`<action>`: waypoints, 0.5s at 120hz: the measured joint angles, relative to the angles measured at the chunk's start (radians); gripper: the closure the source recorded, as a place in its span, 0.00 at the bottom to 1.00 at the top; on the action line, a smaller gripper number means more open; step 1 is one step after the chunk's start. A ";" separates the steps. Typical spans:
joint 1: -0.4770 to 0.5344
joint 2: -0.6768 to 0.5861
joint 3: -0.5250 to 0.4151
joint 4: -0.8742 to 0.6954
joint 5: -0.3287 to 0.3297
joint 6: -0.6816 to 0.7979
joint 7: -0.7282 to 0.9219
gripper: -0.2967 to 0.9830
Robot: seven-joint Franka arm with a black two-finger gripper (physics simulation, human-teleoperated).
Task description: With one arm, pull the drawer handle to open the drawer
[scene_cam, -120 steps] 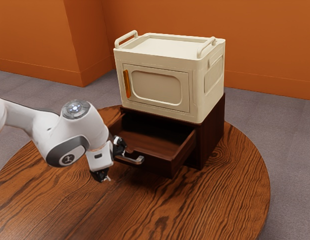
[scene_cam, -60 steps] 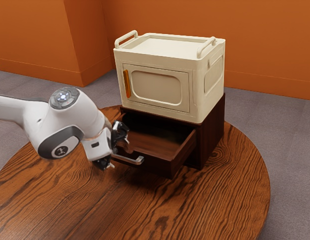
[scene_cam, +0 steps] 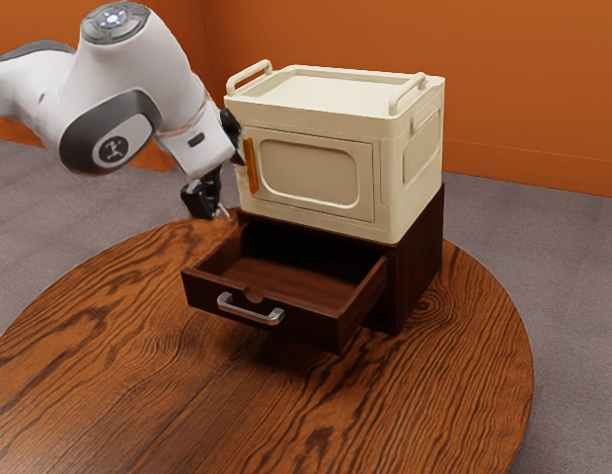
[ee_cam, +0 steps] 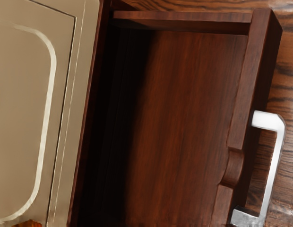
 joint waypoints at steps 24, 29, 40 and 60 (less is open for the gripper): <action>0.007 0.015 -0.003 0.169 -0.043 -0.288 -0.203 0.23; 0.009 0.019 -0.011 0.199 -0.050 -0.341 -0.249 0.23; 0.009 0.021 -0.022 0.254 -0.064 -0.449 -0.348 0.23; 0.011 0.020 -0.019 0.275 -0.077 -0.565 -0.499 0.23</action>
